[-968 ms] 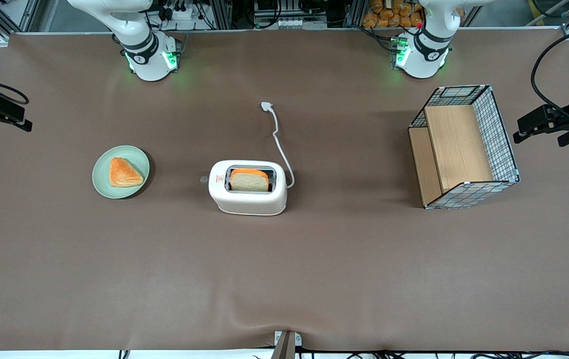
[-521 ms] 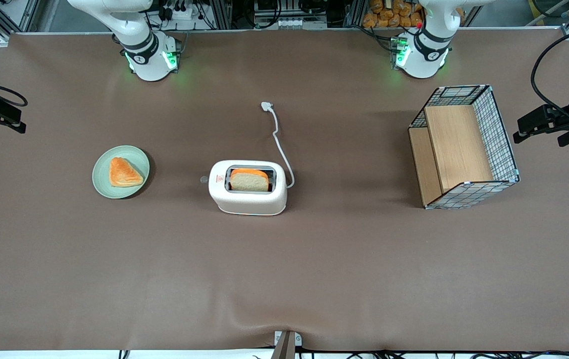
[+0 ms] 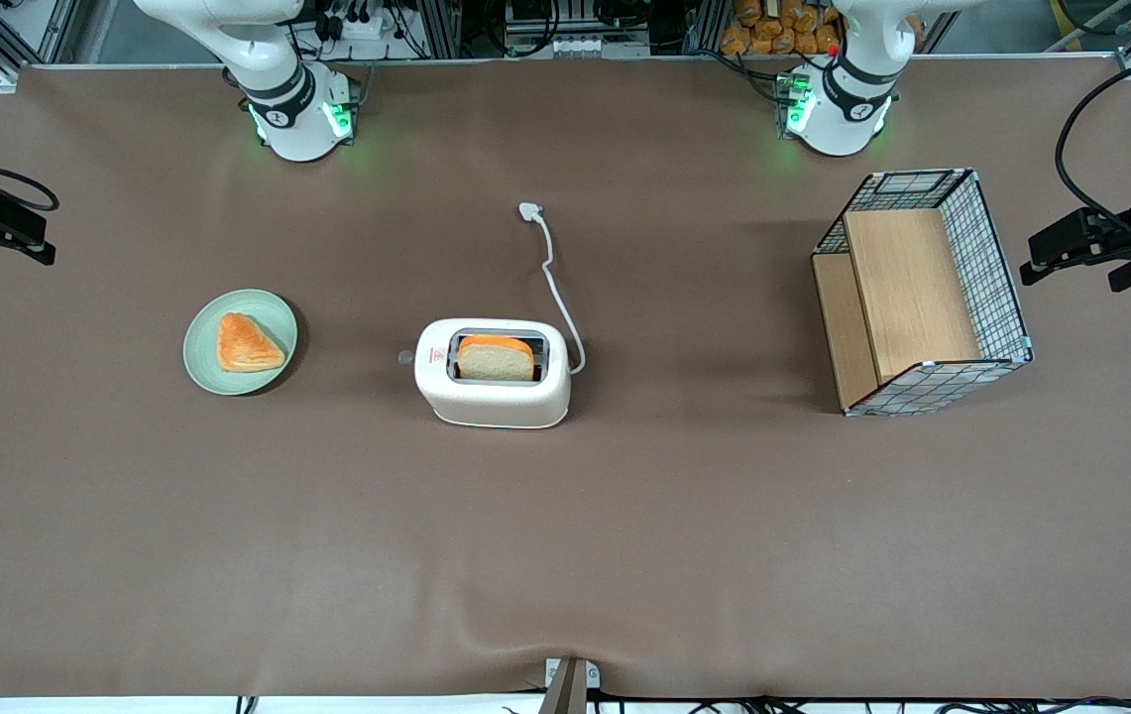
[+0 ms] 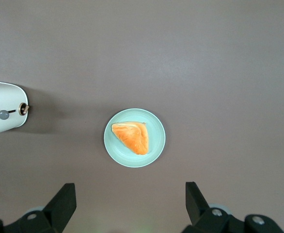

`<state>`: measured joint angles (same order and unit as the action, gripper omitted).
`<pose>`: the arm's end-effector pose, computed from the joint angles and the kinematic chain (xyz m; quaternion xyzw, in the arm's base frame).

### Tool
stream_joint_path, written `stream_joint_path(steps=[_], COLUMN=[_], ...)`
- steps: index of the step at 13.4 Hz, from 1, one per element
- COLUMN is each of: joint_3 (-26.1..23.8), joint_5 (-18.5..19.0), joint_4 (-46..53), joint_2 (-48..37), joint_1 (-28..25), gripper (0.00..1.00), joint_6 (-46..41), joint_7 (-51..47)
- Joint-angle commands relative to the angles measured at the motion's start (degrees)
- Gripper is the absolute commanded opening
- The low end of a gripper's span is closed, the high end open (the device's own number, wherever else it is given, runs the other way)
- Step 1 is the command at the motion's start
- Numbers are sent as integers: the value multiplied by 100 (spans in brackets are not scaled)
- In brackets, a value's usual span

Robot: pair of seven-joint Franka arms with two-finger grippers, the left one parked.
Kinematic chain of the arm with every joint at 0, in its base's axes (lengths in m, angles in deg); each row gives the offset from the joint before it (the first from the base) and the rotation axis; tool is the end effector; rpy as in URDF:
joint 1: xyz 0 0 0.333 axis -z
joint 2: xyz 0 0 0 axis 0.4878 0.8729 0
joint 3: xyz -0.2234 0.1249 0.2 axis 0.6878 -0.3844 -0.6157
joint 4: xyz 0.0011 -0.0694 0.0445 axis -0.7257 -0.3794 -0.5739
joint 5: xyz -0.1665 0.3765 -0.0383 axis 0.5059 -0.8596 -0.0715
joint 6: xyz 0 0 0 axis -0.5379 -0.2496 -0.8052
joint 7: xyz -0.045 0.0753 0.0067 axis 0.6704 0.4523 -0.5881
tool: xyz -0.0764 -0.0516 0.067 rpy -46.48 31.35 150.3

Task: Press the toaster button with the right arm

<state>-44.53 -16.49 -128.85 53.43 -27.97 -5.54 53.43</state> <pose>0.5716 -0.0388 0.6447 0.9988 0.0382 -0.0238 0.0175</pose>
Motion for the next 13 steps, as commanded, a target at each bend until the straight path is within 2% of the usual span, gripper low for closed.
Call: stream_joint_path(steps=[1, 13], joint_3=[25, 25], joint_5=[-19, 42], joint_4=[12, 21], joint_2=[-65, -30], joint_1=[-44, -44], gripper=[100, 100], joint_6=[-10, 61], joint_7=[61, 17])
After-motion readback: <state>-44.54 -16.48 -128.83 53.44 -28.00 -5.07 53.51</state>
